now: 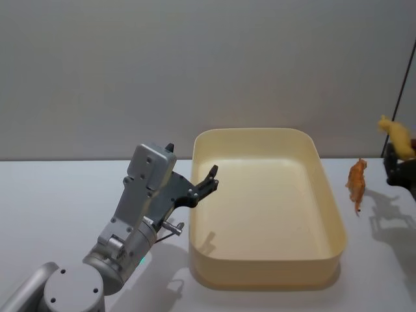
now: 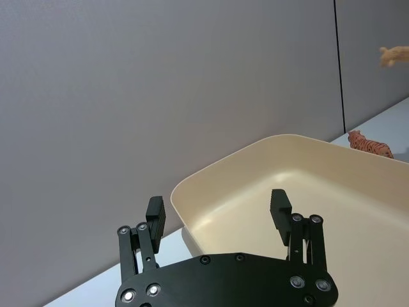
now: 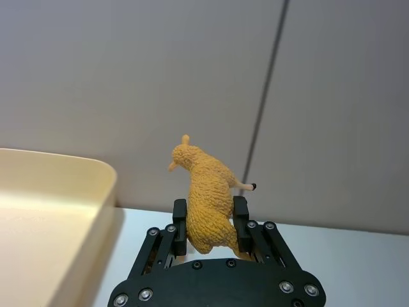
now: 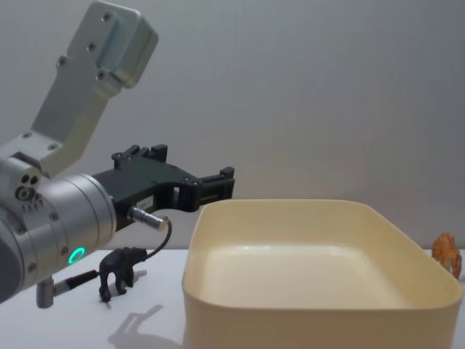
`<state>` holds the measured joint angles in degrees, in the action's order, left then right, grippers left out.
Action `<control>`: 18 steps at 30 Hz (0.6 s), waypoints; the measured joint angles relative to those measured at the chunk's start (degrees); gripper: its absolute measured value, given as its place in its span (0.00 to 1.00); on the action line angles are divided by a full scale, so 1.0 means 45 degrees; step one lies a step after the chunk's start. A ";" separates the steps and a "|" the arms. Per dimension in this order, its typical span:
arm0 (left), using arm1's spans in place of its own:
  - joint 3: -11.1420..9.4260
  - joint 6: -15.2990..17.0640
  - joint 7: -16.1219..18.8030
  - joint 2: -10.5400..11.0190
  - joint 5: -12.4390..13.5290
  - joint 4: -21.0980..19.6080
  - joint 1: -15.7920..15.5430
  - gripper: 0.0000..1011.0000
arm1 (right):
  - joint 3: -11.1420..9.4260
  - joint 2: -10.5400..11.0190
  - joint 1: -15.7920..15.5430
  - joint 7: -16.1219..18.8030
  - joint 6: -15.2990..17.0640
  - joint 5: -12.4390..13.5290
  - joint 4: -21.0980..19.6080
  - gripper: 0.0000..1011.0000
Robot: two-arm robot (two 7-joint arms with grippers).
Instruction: Pick up the toy alternately with two hands and place it into the central storage box.
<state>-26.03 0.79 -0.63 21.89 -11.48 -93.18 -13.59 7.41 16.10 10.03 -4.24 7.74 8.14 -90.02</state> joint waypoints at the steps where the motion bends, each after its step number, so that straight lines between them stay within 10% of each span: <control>1: 0.0000 0.0000 0.0000 0.0000 0.0000 0.0000 0.0000 0.99 | 0.0057 -0.0064 0.0086 0.0218 0.0045 0.0002 0.0022 0.39; 18: 0.0001 0.0000 0.0000 0.0000 0.0000 0.0000 0.0000 0.99 | 0.0997 -0.1248 0.1593 0.2794 0.0616 -0.0099 0.1368 0.39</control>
<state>-26.02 0.79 -0.62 21.89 -11.48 -93.18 -13.59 11.89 10.49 17.20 8.33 10.52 7.70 -83.86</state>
